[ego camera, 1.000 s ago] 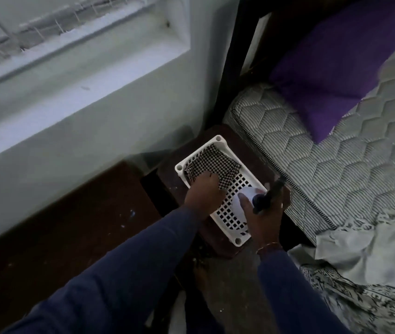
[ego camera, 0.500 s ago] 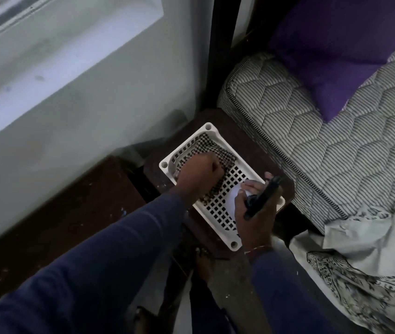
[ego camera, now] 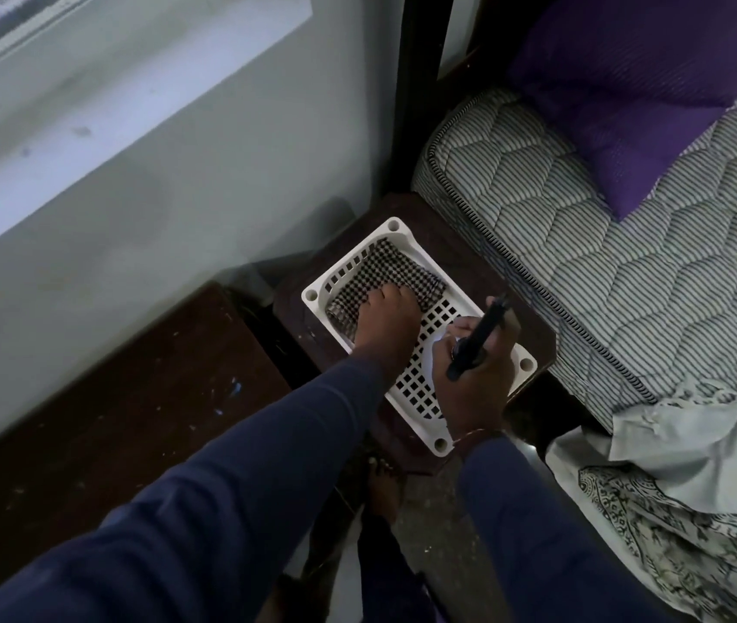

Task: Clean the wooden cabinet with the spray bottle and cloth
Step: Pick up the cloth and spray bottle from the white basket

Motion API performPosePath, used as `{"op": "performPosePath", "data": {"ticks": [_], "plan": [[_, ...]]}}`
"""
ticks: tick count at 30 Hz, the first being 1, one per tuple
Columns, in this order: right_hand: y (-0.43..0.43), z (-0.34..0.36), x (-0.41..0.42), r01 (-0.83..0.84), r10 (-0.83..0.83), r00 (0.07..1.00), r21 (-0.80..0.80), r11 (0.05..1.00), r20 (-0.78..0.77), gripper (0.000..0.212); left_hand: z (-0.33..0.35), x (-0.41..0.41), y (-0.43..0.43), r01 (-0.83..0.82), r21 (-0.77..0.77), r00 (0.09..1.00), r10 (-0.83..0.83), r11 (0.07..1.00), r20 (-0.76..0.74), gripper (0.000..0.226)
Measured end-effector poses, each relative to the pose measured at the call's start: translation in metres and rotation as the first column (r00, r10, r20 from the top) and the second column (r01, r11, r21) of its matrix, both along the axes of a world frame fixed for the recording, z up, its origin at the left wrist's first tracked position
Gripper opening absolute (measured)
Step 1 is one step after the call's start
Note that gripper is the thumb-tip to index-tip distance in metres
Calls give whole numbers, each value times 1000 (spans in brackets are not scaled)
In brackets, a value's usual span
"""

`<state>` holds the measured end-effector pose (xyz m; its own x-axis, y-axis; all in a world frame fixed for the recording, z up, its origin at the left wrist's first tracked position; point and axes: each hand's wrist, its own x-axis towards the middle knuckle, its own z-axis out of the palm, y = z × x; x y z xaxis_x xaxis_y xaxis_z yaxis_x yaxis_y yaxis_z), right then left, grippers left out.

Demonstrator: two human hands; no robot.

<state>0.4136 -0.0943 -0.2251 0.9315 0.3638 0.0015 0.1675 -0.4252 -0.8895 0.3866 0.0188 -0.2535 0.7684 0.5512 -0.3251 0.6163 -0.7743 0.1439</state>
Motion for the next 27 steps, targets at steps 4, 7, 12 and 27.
{"op": "performPosePath", "data": {"ticks": [4,7,12,27], "plan": [[5,3,-1,-40,52,994,-119,992,94,62,14,-2,10,30,-52,999,-29,998,34,28],[8,9,-1,-90,105,992,-206,974,63,66,35,-9,31,-217,-315,958,263,924,112,23],[44,50,-11,-299,304,953,-252,920,-23,54,79,-67,70,-323,-901,491,865,290,102,18],[299,202,-224,-840,876,428,-260,476,220,22,259,-322,214,-177,-959,-337,902,220,269,24]]}}
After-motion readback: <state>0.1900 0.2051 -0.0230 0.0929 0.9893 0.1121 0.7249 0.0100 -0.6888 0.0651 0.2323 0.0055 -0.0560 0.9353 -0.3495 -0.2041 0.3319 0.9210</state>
